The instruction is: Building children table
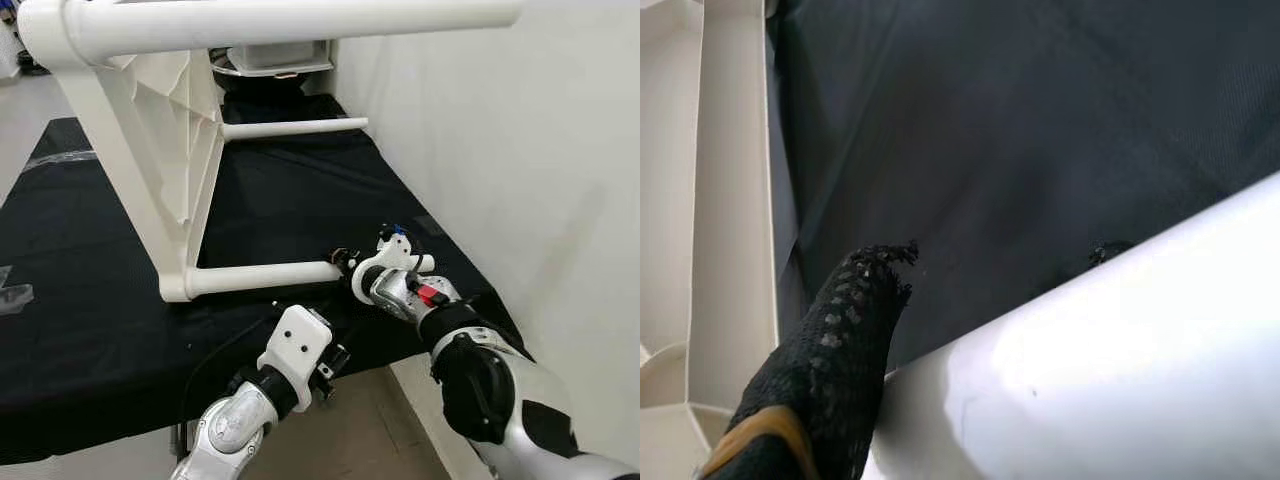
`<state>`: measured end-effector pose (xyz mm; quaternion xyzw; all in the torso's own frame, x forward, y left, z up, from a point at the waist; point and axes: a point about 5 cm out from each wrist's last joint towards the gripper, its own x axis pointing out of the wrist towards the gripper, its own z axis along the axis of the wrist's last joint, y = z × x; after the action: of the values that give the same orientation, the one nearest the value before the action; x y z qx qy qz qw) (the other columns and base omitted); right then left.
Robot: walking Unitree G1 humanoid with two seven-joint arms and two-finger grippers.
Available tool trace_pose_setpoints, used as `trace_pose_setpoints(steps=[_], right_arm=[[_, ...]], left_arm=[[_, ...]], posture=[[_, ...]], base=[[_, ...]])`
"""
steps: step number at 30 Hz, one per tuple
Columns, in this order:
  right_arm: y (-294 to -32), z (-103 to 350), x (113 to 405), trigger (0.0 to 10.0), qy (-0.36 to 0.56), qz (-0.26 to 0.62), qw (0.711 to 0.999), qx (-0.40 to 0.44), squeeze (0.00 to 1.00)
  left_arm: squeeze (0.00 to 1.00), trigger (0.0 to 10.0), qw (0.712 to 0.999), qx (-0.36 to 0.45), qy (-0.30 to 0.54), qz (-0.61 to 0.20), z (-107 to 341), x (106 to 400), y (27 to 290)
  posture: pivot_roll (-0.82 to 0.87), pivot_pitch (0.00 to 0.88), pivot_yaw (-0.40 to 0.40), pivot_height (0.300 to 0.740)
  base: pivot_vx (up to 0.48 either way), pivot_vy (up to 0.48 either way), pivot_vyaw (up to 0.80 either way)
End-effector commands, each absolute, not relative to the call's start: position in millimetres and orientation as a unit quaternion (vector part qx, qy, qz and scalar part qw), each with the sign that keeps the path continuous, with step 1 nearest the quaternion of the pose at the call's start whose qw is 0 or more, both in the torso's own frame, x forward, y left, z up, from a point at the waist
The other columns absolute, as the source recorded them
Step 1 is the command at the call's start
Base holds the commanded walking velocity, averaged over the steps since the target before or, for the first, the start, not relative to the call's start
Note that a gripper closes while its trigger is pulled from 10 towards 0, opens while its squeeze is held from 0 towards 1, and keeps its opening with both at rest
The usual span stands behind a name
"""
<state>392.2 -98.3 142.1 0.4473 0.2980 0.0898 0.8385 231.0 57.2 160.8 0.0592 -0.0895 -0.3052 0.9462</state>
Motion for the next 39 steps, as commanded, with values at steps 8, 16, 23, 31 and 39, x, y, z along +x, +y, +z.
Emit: trace_pose_setpoints(steps=[8, 16, 23, 31, 39], right_arm=[[-102, 135, 387, 10.0, 0.287, 0.095, 0.795, 0.526, 0.0], [-107, 128, 380, 10.0, 0.259, 0.087, 0.774, 0.572, 1.0], [-109, 126, 355, 10.0, 0.298, 0.171, 0.746, 0.57, 0.0], [-130, 136, 313, 10.0, 0.28, 0.294, 0.708, 0.579, 0.0], [-155, 166, 314, 10.0, 0.176, 0.307, 0.858, 0.371, 0.0]], left_arm=[[0.0, 10.0, 0.948, 0.06, -0.084, -0.302, 157, 233, 57], [0.0, 10.0, 0.949, 0.061, -0.084, -0.299, 157, 234, 57], [0.0, 10.0, 0.95, 0.064, -0.082, -0.294, 155, 234, 60], [0.0, 10.0, 0.95, 0.063, -0.082, -0.294, 155, 235, 59], [0.0, 10.0, 0.958, 0.062, -0.084, -0.266, 157, 241, 70]], posture=[[0.09, 0.073, -0.07, 0.74], [0.1, 0.072, -0.075, 0.74], [0.08, 0.073, -0.074, 0.74], [0.07, 0.072, -0.07, 0.74], [0.07, 0.07, -0.063, 0.74]], base=[[0.0, 0.0, 0.0], [0.0, 0.0, 0.0], [0.0, 0.0, 0.0], [0.0, 0.0, 0.0], [0.0, 0.0, 0.0]])
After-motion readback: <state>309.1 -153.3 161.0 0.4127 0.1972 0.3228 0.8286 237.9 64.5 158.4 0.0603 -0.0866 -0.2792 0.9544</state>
